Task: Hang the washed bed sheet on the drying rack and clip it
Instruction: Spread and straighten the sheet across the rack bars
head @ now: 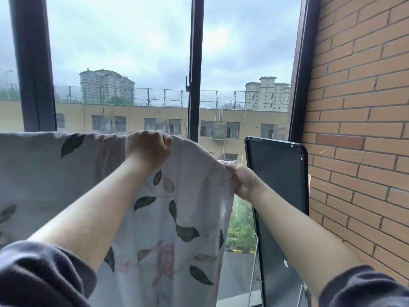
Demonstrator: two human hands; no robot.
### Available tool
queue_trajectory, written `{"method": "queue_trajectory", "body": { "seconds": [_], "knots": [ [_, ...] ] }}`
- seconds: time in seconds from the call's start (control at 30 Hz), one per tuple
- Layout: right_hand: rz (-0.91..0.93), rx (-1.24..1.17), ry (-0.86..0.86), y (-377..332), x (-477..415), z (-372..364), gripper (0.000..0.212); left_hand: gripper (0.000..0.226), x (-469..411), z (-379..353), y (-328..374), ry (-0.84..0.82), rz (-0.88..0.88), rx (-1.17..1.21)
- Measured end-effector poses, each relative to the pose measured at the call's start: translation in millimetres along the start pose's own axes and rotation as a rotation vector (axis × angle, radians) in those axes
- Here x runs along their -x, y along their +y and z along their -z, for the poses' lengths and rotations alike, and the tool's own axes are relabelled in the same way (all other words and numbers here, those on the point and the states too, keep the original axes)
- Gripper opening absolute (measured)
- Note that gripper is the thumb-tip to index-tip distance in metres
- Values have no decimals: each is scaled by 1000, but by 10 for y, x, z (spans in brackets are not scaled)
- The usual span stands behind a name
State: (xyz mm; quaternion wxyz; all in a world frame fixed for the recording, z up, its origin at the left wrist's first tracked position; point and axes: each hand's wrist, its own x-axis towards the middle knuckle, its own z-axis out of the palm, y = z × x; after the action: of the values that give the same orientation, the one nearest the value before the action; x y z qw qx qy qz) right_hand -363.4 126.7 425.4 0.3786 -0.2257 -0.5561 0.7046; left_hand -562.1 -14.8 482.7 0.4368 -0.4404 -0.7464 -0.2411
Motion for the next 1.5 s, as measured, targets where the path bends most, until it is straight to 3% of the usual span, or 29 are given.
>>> {"method": "queue_trajectory", "body": {
  "seconds": [0.07,0.13,0.23,0.3,0.43,0.53,0.6,0.7,0.77,0.83,0.93,1.1,1.17,1.23,1.3,1.33,1.37,1.5],
  "knots": [
    [17,-24,-29,-18,-6,28,31,48,1,4,-3,-6,0,1],
    [-95,-15,-41,-53,-37,53,24,47,7,7,6,0,0,3],
    [-316,226,-99,-83,-63,106,37,47,14,11,24,9,-4,4],
    [-365,320,-168,-97,-29,146,36,47,15,6,20,15,-5,9],
    [-191,283,-247,-169,104,134,24,48,9,-23,10,18,-1,-9],
    [-49,174,-220,-197,74,129,28,48,11,-25,11,21,3,-14],
    [11,131,-46,-214,14,133,25,48,9,-19,0,12,3,-18],
    [139,-4,369,-380,-117,261,20,46,19,2,-9,16,4,25],
    [289,-73,508,-536,-155,379,21,43,22,12,-13,25,2,54],
    [367,-65,497,-608,-131,425,25,43,16,22,-5,33,-10,53],
    [327,83,420,-562,-50,442,21,45,25,23,6,18,-23,43],
    [426,135,571,-637,-58,517,19,42,12,7,19,8,-52,42],
    [322,167,533,-649,-54,510,14,42,-8,24,26,-3,-68,13],
    [42,224,371,-541,55,571,7,42,77,9,-24,-48,-56,29],
    [-169,280,162,-498,194,641,19,43,48,26,-65,-69,-52,44],
    [-176,294,107,-486,213,662,20,44,32,39,-83,-76,-55,40],
    [-134,290,104,-488,214,665,18,44,38,38,-92,-74,-63,31],
    [205,229,355,-734,133,635,6,45,63,65,-87,-94,-143,-1]
  ]
}}
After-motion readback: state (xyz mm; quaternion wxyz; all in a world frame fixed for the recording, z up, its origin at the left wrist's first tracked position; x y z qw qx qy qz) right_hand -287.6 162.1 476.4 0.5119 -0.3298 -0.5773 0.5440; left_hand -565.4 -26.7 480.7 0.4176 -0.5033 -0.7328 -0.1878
